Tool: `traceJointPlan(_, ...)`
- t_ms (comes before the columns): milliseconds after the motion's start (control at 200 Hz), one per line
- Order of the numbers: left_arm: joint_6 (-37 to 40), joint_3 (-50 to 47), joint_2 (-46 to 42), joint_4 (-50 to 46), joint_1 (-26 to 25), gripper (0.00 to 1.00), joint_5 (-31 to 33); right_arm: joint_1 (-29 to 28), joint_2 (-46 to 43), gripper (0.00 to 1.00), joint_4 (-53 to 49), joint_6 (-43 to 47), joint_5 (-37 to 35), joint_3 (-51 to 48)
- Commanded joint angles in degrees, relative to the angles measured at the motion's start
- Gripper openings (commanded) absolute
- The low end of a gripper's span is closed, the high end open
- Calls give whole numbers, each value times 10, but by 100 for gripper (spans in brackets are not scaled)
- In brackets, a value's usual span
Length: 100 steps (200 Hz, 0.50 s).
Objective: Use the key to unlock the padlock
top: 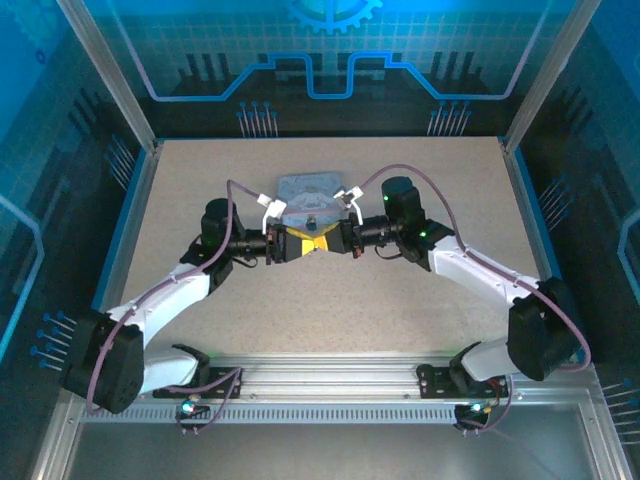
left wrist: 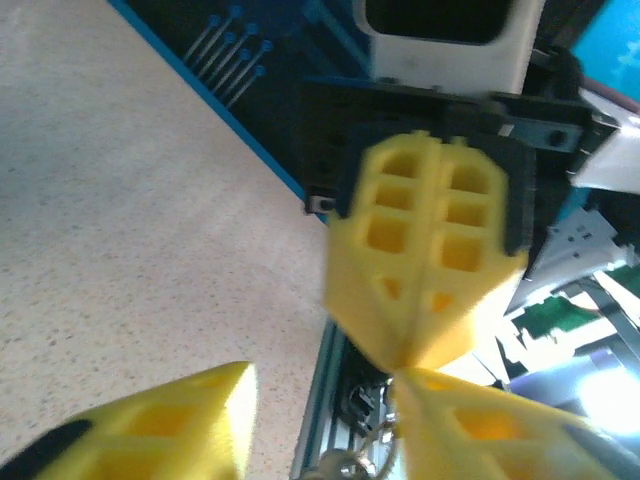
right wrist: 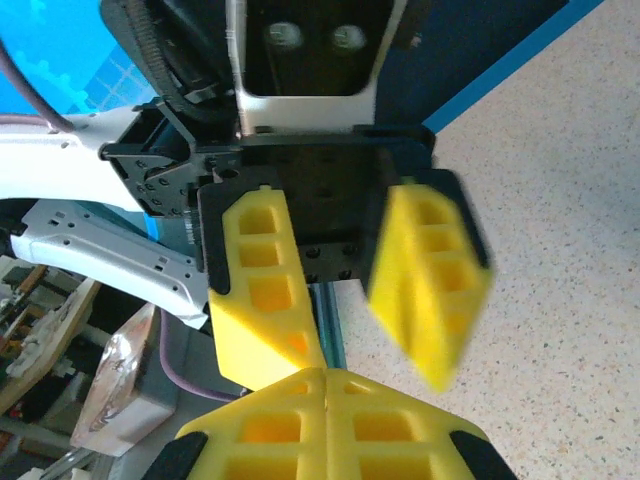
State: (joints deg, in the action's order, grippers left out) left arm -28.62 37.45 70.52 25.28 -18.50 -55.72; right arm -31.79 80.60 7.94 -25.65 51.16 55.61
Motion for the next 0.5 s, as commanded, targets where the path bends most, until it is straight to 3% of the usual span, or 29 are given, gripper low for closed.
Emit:
traceJointPlan(0, -9, -12, -27, 20, -1, 51, 25, -1, -7, 0, 7, 14, -42, -1)
traceJointPlan(275, -102, -59, -21, 167, -2, 47, 14, -4, 7, 0, 28, 12, -35, 5)
traceJointPlan(495, -135, -72, 6, 236, -4, 40, 10, -8, 11, 0, 31, 14, -32, 8)
